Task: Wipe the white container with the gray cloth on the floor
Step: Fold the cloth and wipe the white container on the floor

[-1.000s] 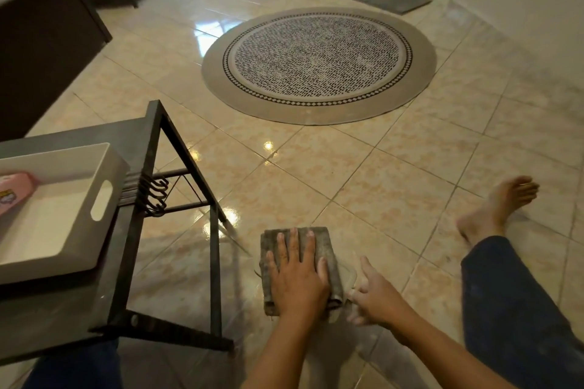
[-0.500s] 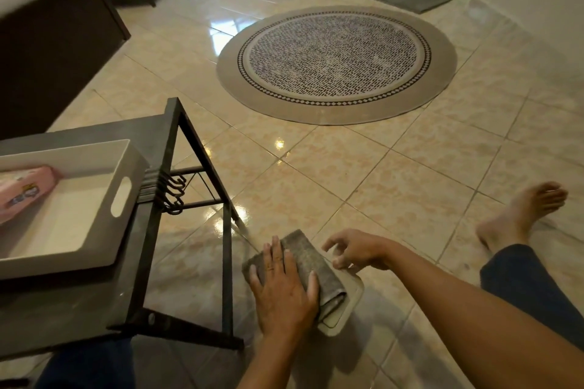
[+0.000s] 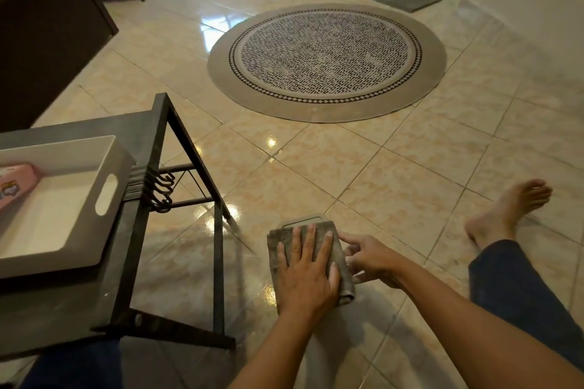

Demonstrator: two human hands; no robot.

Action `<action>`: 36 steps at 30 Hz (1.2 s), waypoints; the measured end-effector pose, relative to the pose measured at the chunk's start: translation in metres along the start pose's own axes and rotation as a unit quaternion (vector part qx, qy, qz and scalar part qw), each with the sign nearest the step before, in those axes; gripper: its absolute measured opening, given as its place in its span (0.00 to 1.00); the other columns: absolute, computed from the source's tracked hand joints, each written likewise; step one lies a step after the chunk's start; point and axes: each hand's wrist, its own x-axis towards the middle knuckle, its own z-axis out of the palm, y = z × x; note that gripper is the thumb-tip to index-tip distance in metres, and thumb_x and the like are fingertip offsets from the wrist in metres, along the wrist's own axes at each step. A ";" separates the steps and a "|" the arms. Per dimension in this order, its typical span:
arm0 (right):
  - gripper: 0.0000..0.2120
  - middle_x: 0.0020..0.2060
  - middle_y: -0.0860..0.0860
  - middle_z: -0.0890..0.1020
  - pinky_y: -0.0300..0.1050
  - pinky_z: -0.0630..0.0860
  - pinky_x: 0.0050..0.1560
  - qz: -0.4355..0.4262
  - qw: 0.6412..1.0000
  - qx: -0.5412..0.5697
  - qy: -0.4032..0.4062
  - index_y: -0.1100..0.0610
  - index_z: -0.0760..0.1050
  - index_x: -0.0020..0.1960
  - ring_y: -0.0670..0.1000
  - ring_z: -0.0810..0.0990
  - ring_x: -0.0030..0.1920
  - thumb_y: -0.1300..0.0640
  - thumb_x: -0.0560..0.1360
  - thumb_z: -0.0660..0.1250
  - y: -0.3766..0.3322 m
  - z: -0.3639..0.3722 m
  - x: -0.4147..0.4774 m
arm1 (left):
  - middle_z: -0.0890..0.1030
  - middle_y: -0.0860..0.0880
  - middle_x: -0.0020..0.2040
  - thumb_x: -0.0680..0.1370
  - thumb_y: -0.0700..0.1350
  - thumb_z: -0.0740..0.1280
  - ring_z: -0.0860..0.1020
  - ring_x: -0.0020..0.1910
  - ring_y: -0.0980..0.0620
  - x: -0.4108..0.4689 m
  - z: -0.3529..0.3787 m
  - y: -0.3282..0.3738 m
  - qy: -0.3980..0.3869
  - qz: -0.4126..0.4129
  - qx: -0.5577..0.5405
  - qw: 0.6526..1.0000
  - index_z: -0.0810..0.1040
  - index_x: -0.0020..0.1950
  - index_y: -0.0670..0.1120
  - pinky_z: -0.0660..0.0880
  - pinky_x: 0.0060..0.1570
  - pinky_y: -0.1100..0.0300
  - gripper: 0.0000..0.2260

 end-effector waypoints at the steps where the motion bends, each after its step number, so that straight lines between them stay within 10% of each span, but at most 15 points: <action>1: 0.38 0.41 0.54 0.74 0.48 0.83 0.43 0.002 1.000 -0.003 -0.004 0.47 0.62 0.77 0.51 0.79 0.39 0.74 0.73 0.61 -0.003 -0.001 0.000 | 0.41 0.47 0.79 0.79 0.59 0.48 0.36 0.75 0.45 0.007 -0.002 -0.003 -0.008 -0.015 0.002 1.000 0.43 0.77 0.57 0.36 0.70 0.41 0.28; 12: 0.39 0.42 0.56 0.74 0.46 0.83 0.39 -0.008 1.000 -0.005 0.001 0.48 0.57 0.78 0.52 0.80 0.37 0.75 0.75 0.61 -0.002 0.003 -0.004 | 0.34 0.47 0.77 0.78 0.57 0.41 0.29 0.73 0.45 0.018 0.004 -0.006 -0.022 -0.053 0.005 0.998 0.34 0.75 0.57 0.39 0.72 0.39 0.28; 18: 0.39 0.43 0.58 0.74 0.50 0.82 0.42 -0.002 1.000 0.003 0.005 0.48 0.60 0.78 0.54 0.79 0.40 0.76 0.73 0.60 0.001 0.000 -0.004 | 0.48 0.45 0.78 0.76 0.59 0.46 0.43 0.76 0.38 -0.012 0.011 0.026 -0.016 0.004 -0.002 1.000 0.51 0.77 0.54 0.43 0.69 0.37 0.30; 27: 0.38 0.42 0.56 0.75 0.48 0.84 0.40 0.000 1.000 0.023 0.013 0.49 0.58 0.78 0.51 0.80 0.36 0.76 0.75 0.60 -0.004 0.005 -0.008 | 0.32 0.44 0.75 0.70 0.64 0.39 0.31 0.73 0.40 -0.019 0.004 0.017 -0.067 -0.028 0.002 0.997 0.36 0.76 0.54 0.36 0.69 0.37 0.36; 33: 0.38 0.40 0.55 0.74 0.51 0.85 0.42 -0.002 1.000 -0.005 0.027 0.49 0.58 0.78 0.51 0.80 0.36 0.76 0.75 0.60 -0.003 0.009 -0.007 | 0.30 0.45 0.76 0.74 0.64 0.54 0.26 0.71 0.41 0.004 0.002 -0.003 -0.080 -0.056 0.027 0.995 0.30 0.75 0.54 0.35 0.70 0.36 0.40; 36: 0.38 0.40 0.55 0.74 0.48 0.84 0.38 0.000 1.000 0.006 0.013 0.49 0.59 0.78 0.51 0.79 0.36 0.76 0.75 0.59 -0.006 0.007 -0.008 | 0.40 0.44 0.78 0.71 0.65 0.46 0.34 0.74 0.41 -0.020 0.001 0.015 -0.069 -0.046 -0.006 0.997 0.44 0.78 0.53 0.38 0.69 0.36 0.37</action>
